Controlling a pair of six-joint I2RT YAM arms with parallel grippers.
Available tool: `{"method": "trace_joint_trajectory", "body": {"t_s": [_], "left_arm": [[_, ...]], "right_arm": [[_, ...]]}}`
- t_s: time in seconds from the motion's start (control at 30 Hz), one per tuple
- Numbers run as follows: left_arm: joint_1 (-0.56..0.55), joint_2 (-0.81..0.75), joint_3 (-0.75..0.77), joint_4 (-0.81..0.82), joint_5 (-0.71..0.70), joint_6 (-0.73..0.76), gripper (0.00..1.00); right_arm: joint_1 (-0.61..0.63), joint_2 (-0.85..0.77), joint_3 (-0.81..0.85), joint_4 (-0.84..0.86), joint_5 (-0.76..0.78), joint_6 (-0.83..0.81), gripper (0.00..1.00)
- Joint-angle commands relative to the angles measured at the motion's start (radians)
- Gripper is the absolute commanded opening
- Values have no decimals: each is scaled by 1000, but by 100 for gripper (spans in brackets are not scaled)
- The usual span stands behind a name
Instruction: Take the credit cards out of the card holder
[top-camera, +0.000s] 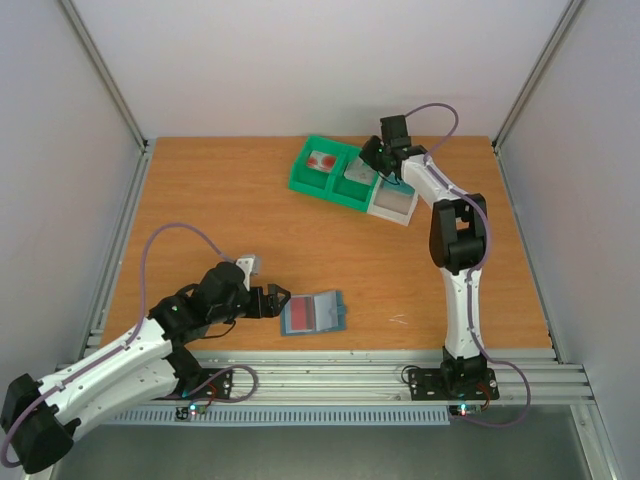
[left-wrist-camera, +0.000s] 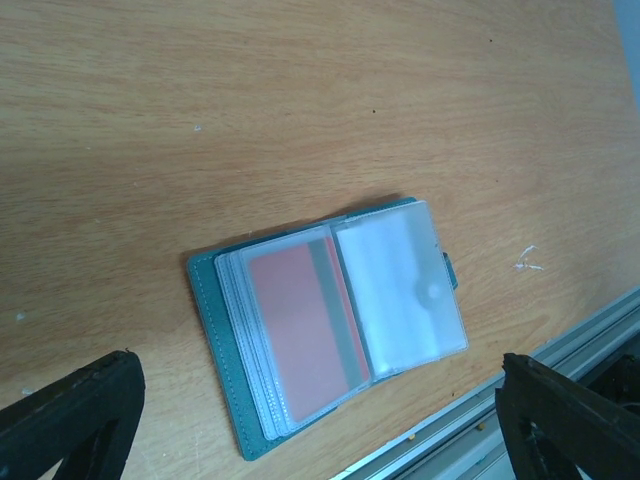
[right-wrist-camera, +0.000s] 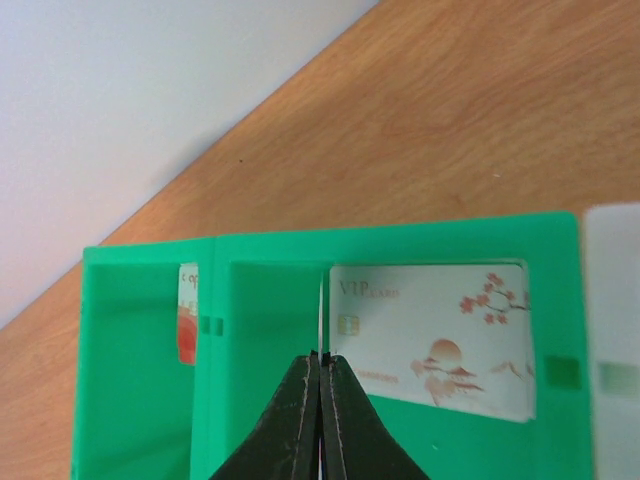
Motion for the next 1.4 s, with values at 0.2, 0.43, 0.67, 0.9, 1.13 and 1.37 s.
{"method": "trace_joint_trajectory", "body": {"t_s": [0.2, 0.43, 0.67, 0.9, 1.13, 1.37], "left_arm": [[1, 16, -7, 80, 13, -24, 96], [2, 56, 3, 87, 34, -19, 96], [2, 51, -1, 83, 31, -27, 96], [2, 53, 2, 63, 39, -15, 96], [1, 54, 5, 44, 35, -12, 96], [2, 46, 13, 16, 19, -35, 93]], "right_arm": [[-23, 104, 130, -22, -55, -20, 1], [-32, 121, 137, -13, -59, -32, 1], [-34, 137, 191, -59, -34, -69, 13], [-35, 107, 206, -112, -28, -85, 18], [-34, 47, 197, -199, -33, -106, 20], [-9, -99, 24, -186, -97, -121, 21]]}}
